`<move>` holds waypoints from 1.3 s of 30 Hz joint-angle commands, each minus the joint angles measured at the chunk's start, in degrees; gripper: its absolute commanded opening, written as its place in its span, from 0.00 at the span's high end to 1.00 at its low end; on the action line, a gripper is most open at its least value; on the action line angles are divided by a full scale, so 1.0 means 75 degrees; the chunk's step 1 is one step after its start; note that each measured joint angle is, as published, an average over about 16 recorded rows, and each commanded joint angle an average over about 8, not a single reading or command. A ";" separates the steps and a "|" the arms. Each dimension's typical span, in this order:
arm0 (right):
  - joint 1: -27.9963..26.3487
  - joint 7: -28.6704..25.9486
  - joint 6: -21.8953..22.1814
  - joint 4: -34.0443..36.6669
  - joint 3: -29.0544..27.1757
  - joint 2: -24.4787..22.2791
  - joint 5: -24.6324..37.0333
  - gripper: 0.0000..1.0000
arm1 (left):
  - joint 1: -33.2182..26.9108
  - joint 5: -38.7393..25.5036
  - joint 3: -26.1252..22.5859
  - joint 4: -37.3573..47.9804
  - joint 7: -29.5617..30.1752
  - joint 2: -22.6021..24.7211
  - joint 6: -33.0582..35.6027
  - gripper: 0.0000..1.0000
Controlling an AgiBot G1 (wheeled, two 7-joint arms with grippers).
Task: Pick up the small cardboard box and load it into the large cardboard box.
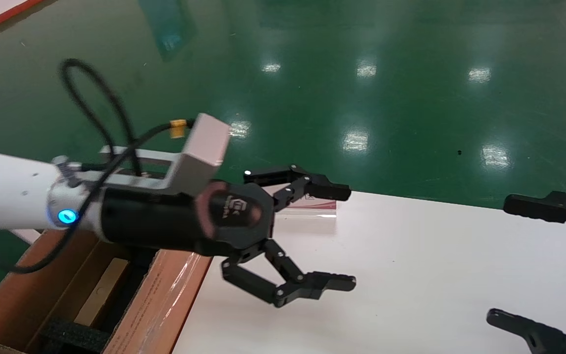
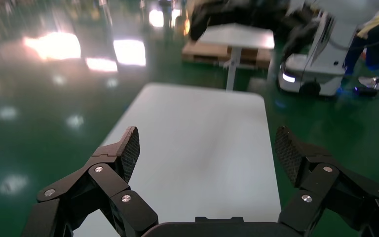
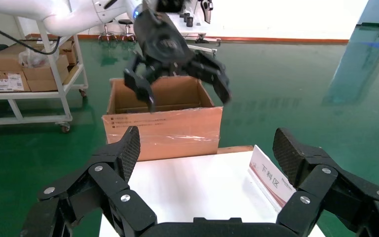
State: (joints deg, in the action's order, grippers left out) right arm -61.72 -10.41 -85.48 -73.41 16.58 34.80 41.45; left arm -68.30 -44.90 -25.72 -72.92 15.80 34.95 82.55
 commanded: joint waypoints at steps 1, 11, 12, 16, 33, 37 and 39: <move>0.0001 -0.0003 -0.0002 -0.0001 -0.0005 0.0002 0.0003 0.00 | 0.0401 0.0181 0.0579 -0.0039 -0.0301 0.0004 0.0187 0.00; 0.0008 -0.0017 -0.0011 -0.0009 -0.0028 0.0011 0.0020 0.00 | 0.0724 0.0303 0.1055 -0.0064 -0.0545 0.0003 0.0320 0.00; 0.0008 -0.0018 -0.0012 -0.0009 -0.0030 0.0012 0.0022 0.00 | 0.0727 0.0305 0.1059 -0.0064 -0.0547 0.0003 0.0321 0.00; 0.0011 -0.0024 -0.0015 -0.0012 -0.0040 0.0015 0.0029 0.00 | 0.0740 0.0313 0.1077 -0.0066 -0.0557 0.0003 0.0329 0.00; 0.0019 -0.0043 -0.0029 -0.0020 -0.0073 0.0029 0.0053 0.00 | 0.0796 0.0346 0.1154 -0.0073 -0.0598 0.0005 0.0361 0.00; 0.0018 -0.0041 -0.0030 -0.0017 -0.0071 0.0030 0.0053 0.00 | 0.0809 0.0354 0.1172 -0.0075 -0.0608 0.0006 0.0369 0.00; 0.0017 -0.0041 -0.0031 -0.0016 -0.0069 0.0029 0.0052 0.00 | 0.0816 0.0357 0.1181 -0.0076 -0.0613 0.0006 0.0373 0.00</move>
State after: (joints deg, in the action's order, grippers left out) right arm -61.59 -10.72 -85.70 -73.53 16.06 35.02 41.84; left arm -62.18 -42.22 -16.87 -73.50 11.21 35.00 85.34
